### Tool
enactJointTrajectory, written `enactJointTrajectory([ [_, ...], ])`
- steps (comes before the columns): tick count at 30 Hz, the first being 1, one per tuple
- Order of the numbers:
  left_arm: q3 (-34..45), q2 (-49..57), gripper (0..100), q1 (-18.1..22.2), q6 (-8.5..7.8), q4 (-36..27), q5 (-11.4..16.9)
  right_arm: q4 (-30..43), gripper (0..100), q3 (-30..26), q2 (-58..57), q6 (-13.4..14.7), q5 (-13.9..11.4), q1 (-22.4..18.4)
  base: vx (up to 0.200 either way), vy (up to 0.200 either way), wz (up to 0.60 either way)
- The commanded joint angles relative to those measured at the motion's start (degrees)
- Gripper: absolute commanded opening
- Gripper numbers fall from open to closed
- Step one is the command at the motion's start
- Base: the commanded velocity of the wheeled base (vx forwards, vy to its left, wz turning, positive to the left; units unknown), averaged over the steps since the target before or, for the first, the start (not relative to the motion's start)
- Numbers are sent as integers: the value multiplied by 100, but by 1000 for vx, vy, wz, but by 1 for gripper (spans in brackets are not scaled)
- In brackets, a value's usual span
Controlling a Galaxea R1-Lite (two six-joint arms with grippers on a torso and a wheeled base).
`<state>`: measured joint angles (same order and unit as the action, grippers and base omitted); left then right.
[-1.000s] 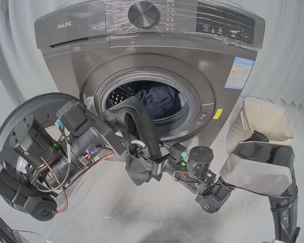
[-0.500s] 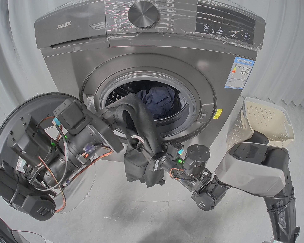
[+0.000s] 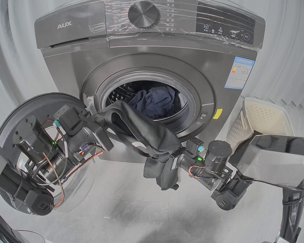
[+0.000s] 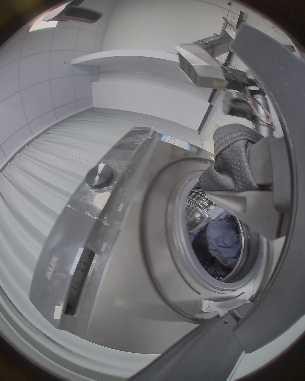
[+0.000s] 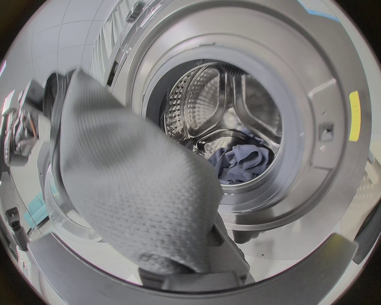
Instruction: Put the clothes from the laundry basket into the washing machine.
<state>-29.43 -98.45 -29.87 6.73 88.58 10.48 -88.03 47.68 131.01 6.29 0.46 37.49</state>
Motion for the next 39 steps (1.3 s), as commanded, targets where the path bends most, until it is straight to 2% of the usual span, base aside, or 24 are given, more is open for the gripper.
enactJointTrajectory([
  [1, 289, -464, 0, 148, -49, 19, 6, -21, 0, -391, -761, 13, -29, -128, 0, 0, 0],
  [9, 561, -1018, 0, 165, -84, 28, 121, -13, 0, -373, -1016, 21, -2, -31, 0, 0, 0],
  [13, 728, -1273, 0, 359, -295, 28, 375, -13, 0, -268, -1087, 30, 6, 48, 0, 0, 0],
  [16, 807, -1352, 0, 376, -339, 28, 428, 5, 0, -206, -1104, 30, 6, 83, 0, 0, 0],
  [18, 992, -1563, 0, 376, -471, 28, 613, 66, 0, -39, -1122, 21, -2, 145, 0, 0, 0],
  [19, 992, -1563, 0, 376, -471, 28, 613, 66, 0, -39, -1122, 21, -2, 145, 0, 0, 0],
  [21, 1062, -1748, 0, 376, -620, 37, 665, 84, 0, 137, -1122, 13, -2, 224, 0, 0, 0],
  [26, 1080, -1853, 0, 385, -629, 28, 657, 84, 0, 260, -1113, 13, 6, 303, 0, 0, 0],
  [34, 869, -1915, 0, 394, -532, 28, 604, 75, 0, 242, -1113, 13, 6, 312, 0, 0, 0],
  [35, 860, -1915, 100, 394, -532, 28, 613, 75, 0, 242, -1113, 13, 6, 312, 0, 0, 0],
  [39, 1018, -1915, 100, 341, -515, 28, 622, 66, 0, 242, -1113, 13, 6, 250, 0, 0, 0],
])
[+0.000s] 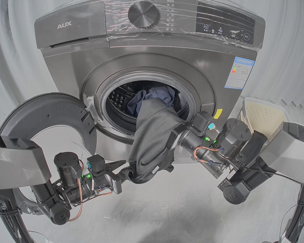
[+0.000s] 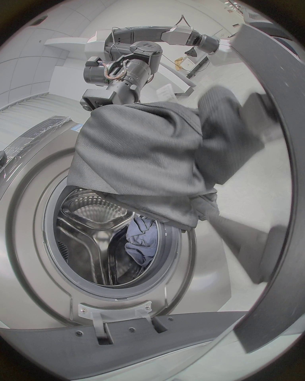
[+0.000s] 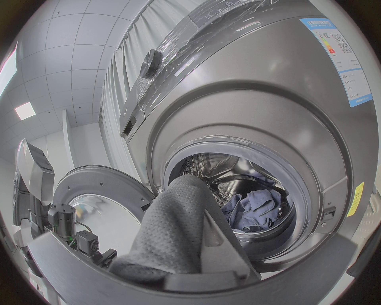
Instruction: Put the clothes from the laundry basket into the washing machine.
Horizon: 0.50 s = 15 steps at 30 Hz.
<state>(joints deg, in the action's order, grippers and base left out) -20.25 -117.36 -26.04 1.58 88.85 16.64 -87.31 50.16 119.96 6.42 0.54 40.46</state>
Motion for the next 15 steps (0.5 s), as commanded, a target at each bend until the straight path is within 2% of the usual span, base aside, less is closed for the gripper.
enactJointTrajectory([
  [1, 179, -15, 100, -59, -9, 1, 6, -5, 0, 2, -7, -1, -10, -65, 0, 0, 0],
  [4, 373, 38, 100, -147, -88, 10, 6, 3, 0, 37, -25, -27, -10, -91, 0, 0, 0],
  [11, 970, 293, 100, -305, -158, 1, 76, 21, 0, 187, -16, -36, -36, -258, 0, 0, 0],
  [15, 1331, 336, 100, -534, -167, 1, 32, 21, 0, 213, -25, -45, -36, -293, 0, 0, 0],
])
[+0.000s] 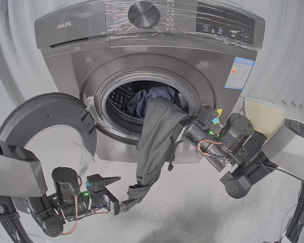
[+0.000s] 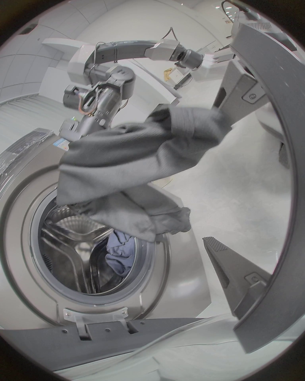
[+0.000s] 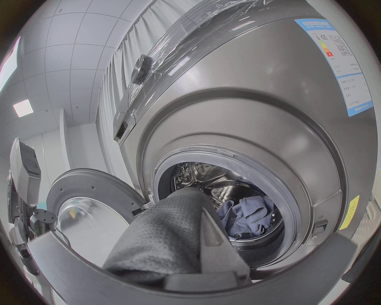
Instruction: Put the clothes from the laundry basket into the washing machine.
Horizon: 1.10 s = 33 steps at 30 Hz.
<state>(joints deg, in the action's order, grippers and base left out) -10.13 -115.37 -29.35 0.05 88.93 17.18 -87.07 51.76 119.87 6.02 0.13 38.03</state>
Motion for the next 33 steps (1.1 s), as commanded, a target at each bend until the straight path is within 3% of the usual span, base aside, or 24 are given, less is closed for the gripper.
enactJointTrajectory([
  [1, 363, 129, 100, -255, -5, -7, -39, -3, 0, 71, -16, -5, 4, -51, 0, 0, 0],
  [11, 90, 164, 100, -448, -5, 1, -57, -21, 0, 27, -8, -5, 4, -33, 0, 0, 0],
  [16, -921, 164, 100, -483, 92, -7, -83, -21, 0, 1, 19, -5, 4, 46, 0, 0, 0],
  [22, -1923, -275, 100, -431, 109, -7, -329, -12, 0, 1, 19, -5, 13, 152, 0, 0, 0],
  [33, -2801, -1163, 100, -378, 109, -16, -382, -3, 0, -114, -16, 4, 57, 459, 0, 0, 0],
])
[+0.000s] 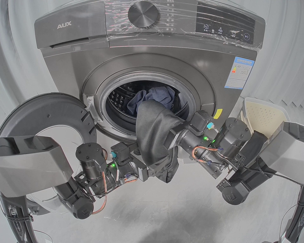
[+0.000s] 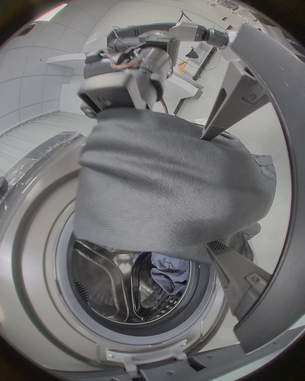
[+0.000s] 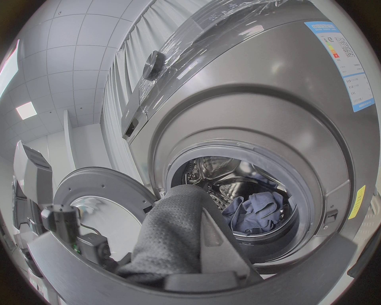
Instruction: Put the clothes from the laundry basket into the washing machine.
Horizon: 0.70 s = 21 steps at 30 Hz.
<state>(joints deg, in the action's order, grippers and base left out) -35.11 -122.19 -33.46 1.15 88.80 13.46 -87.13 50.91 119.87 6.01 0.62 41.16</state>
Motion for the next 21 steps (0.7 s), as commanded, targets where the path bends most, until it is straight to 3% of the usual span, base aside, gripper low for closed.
enactJointTrajectory([
  [1, -383, -543, 100, 94, 0, -3, -19, 3, 0, -37, -16, 5, 8, 174, 0, 0, 0],
  [11, -1095, -956, 100, 587, -9, -3, -177, -6, 0, -582, -350, 32, 175, 455, 0, 0, 0],
  [21, -1323, -1158, 100, 587, -18, -11, -212, -33, 0, -916, -508, 67, 166, 595, 0, 0, 0],
])
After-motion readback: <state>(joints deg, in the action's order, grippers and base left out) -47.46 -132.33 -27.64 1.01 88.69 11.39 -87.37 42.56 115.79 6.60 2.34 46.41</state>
